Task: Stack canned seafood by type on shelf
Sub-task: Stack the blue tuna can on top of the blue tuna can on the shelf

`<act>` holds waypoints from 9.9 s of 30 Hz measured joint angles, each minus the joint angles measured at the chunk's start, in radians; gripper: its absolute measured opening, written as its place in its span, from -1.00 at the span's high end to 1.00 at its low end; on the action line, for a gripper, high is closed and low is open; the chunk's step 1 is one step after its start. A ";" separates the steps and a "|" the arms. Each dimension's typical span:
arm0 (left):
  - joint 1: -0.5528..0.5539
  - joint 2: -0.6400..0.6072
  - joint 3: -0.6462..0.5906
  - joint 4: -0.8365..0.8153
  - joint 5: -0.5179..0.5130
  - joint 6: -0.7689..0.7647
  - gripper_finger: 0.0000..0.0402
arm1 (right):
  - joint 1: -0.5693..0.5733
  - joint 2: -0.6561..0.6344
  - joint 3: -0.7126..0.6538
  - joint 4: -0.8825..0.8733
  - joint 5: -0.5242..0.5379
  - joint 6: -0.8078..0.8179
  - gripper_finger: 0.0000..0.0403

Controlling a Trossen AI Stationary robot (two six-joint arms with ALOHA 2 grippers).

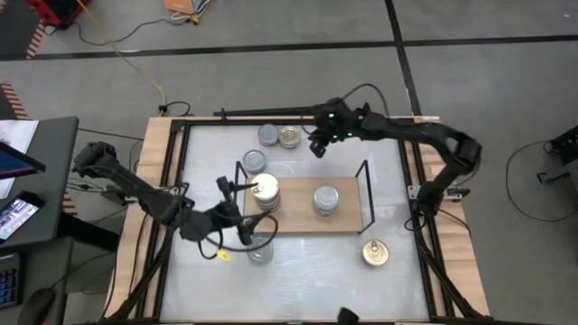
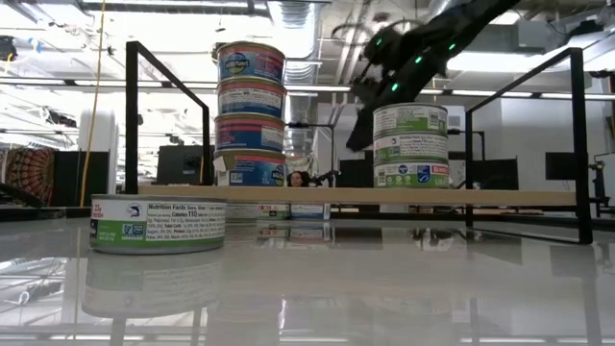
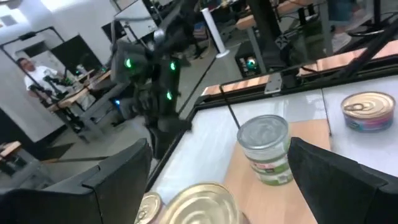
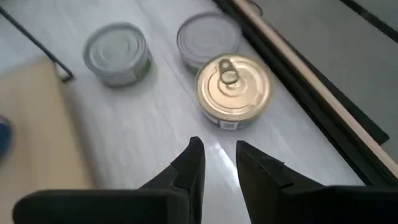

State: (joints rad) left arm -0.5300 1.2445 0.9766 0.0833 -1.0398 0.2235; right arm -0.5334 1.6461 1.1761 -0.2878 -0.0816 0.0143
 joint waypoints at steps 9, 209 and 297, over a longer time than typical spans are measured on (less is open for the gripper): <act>0.163 -0.103 0.000 -0.061 0.122 0.061 -0.80 | 0.020 0.202 0.095 0.055 0.000 -0.199 0.25; 0.048 -0.153 0.000 -0.171 -0.207 1.026 -0.50 | 0.295 0.305 0.892 -0.527 -0.717 0.314 -0.02; -0.152 -0.312 0.000 -0.421 0.149 0.775 -0.50 | 0.203 0.401 0.832 -0.488 -0.872 0.726 -0.74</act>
State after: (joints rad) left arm -0.6819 0.9329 0.9764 -0.3379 -0.8910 0.9980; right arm -0.3300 2.0468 2.0083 -0.7754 -0.9541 0.7401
